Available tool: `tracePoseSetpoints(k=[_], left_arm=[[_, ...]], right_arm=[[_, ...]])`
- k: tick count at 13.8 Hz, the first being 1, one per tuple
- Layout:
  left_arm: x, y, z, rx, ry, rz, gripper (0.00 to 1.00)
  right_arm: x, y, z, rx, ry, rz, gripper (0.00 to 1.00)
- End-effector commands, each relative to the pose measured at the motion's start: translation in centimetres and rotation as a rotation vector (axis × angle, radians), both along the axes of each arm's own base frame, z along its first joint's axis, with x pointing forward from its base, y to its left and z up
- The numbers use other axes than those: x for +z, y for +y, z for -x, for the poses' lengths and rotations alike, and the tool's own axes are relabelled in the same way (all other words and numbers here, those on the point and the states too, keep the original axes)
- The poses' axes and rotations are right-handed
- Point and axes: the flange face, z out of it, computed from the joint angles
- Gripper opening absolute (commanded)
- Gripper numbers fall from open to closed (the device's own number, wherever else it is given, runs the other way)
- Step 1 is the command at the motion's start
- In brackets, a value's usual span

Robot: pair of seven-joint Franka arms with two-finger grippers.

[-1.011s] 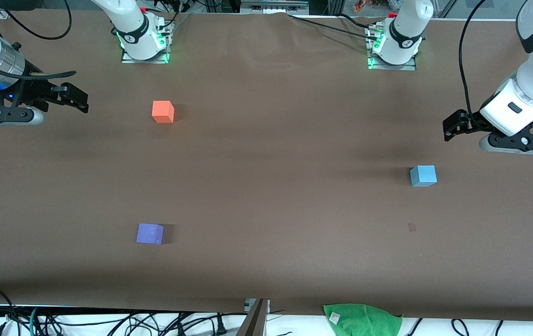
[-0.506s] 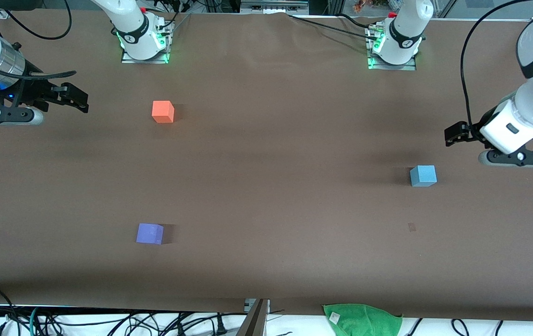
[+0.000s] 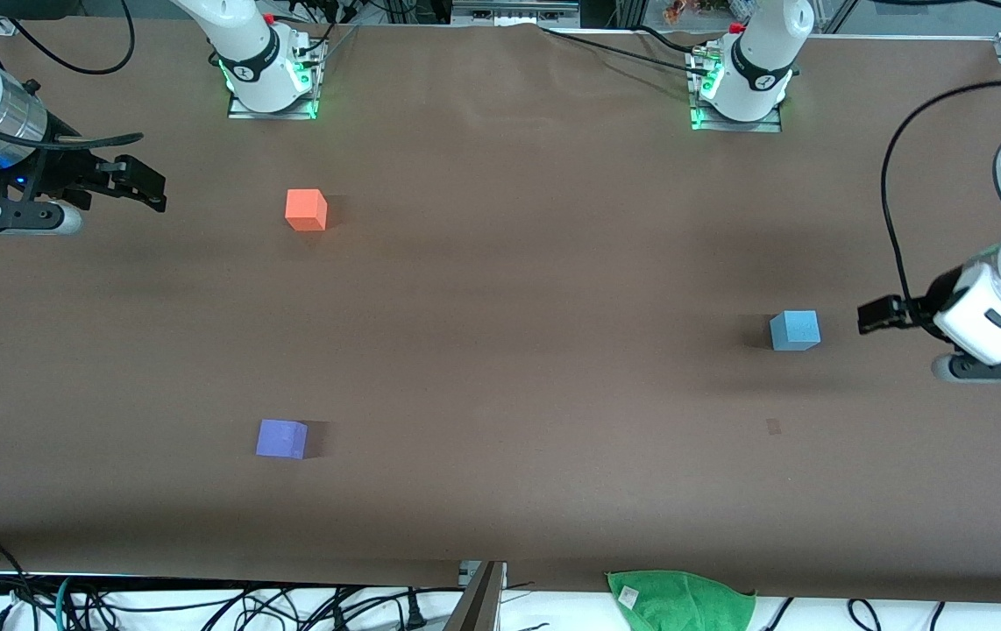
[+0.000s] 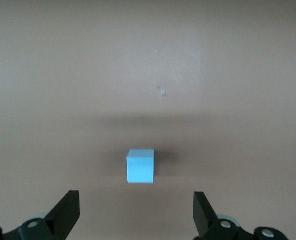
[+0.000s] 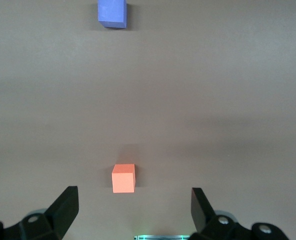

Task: Place blue block between orange and purple blocks
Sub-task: 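Lower the left gripper onto the light-blue cube and close it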

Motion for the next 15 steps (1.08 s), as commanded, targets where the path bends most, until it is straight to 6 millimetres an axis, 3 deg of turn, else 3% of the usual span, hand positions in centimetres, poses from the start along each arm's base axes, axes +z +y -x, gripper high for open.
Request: tracePoseSetpoints(k=[1,4,5,11,15], left_arm=[[-1.9,2.1,-1.9,-0.012,-0.036,-0.060,1.00],[-6.3,3.2,-2.7,-0.010,-0.024,-0.068,1.00],[-8.7,3.4,-2.5,-0.010,-0.006,-0.065,1.00],[-20.4,2.5,1.0,-0.041,-0.001,-0.043,1.00],[-23.8,2.6,4.2,-0.026,0.077,-0.022,1.00]], right_arm=[[0.5,0.1,-0.2,0.005,-0.004,-0.016,0.99],[0.5,0.1,-0.2,0.005,-0.003,-0.015,0.99],[0.5,0.1,-0.2,0.005,-0.003,-0.015,0.99],[0.5,0.1,-0.2,0.005,-0.004,-0.015,0.99],[0.5,0.0,-0.2,0.004,-0.004,-0.015,0.99]])
